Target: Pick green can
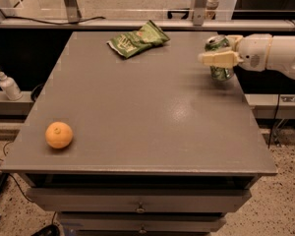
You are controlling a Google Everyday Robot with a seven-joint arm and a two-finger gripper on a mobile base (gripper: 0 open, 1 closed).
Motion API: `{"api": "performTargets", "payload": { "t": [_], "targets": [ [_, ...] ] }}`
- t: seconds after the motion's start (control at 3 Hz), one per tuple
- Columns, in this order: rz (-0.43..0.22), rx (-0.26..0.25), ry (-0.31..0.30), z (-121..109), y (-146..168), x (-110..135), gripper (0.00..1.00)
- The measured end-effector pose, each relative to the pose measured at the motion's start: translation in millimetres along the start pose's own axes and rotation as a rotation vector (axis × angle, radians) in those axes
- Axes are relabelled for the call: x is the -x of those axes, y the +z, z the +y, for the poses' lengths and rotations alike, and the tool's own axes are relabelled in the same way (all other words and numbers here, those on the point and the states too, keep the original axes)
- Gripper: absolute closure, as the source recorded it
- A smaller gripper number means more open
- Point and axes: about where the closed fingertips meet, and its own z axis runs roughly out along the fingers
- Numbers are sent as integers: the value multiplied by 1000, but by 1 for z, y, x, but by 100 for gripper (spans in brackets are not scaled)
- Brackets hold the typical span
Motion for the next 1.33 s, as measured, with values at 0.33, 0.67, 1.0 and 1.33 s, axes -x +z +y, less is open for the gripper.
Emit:
{"api": "performTargets", "payload": {
  "t": [0.33, 0.67, 1.0, 1.33],
  "targets": [
    [-24, 29, -4, 5, 10, 24, 70],
    [-74, 80, -37, 21, 20, 67, 94],
    [-74, 82, -37, 21, 21, 67, 100],
    [-74, 82, -37, 21, 21, 67, 100]
  ]
}}
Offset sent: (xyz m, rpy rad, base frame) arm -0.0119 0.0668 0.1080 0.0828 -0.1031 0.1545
